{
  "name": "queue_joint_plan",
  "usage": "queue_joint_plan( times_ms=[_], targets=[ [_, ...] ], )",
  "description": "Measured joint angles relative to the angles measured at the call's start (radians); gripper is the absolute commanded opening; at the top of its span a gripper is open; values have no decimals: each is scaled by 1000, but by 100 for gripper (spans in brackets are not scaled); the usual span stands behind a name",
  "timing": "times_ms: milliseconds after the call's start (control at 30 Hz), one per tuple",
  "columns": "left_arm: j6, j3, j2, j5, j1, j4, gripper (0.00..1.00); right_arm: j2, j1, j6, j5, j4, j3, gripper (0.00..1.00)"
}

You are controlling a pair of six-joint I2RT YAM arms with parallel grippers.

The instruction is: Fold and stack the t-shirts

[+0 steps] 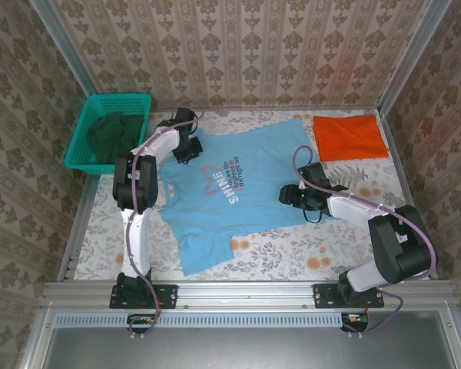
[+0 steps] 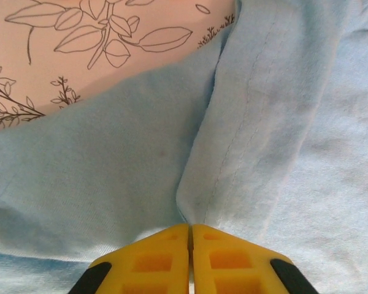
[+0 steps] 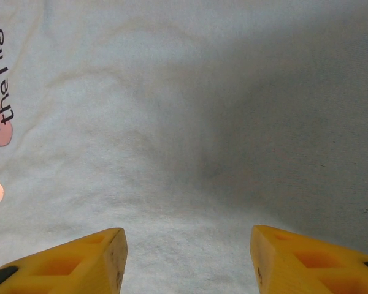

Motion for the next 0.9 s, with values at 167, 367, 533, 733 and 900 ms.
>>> queue_joint_plan(
  times_ms=[167, 367, 533, 733, 900],
  targets=[
    [9, 5, 9, -5, 0, -8, 0, 0, 0, 2, 27, 0, 0, 56],
    [67, 16, 8, -64, 1, -6, 0, 0, -36, 37, 69, -8, 0, 55],
    [142, 60, 8, -137, 11, -8, 0, 5, -101, 83, 72, -11, -11, 55],
    [222, 159, 8, -183, 67, 12, 0, 29, -129, 114, 68, -11, -27, 55],
    [287, 269, 24, -216, 116, 21, 0, 33, -136, 128, 64, -8, -27, 54]
  ],
)
